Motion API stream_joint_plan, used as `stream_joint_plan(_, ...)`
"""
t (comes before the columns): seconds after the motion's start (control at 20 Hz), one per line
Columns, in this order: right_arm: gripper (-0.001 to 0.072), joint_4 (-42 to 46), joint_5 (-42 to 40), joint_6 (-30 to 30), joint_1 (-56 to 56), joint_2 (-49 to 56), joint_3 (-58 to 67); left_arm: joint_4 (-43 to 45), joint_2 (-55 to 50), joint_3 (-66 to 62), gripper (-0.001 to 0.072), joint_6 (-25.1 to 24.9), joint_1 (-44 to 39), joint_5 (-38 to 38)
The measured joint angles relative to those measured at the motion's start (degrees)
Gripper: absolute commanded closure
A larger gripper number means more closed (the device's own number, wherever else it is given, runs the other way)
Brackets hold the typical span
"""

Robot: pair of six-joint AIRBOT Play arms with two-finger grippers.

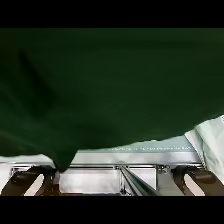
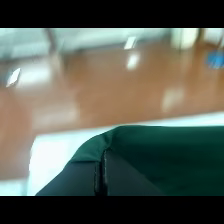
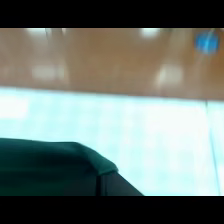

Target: Fold the shirts.

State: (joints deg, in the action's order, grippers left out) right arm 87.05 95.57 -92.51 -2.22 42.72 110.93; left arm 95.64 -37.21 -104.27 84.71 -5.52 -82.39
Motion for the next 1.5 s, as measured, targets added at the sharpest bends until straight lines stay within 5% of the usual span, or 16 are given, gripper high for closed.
stream_joint_plan(0.25, 0.0687, 0.9, -2.2, -1.0, 0.0, 2.1, -16.2, 9.9, -3.0, 12.9, 0.0692, 5.6, -2.8, -1.9)
stream_joint_plan(0.6, 0.0687, -1.0, -20.1, 0.0, 0.0, 22.9, -25.6, 10.9, -26.6, 22.8, 0.0691, 12.1, 2.0, 11.4)
stream_joint_plan(1.1, 0.0688, -3.1, -35.0, -0.7, 0.0, 61.1, -4.7, 2.6, -65.0, 2.4, 0.0691, 16.1, 8.1, 21.2)
stream_joint_plan(1.5, 0.0687, -8.1, -36.3, -2.3, 1.7, 71.2, 3.8, -10.1, -73.6, -4.9, 0.0691, 16.2, 9.7, 22.3)
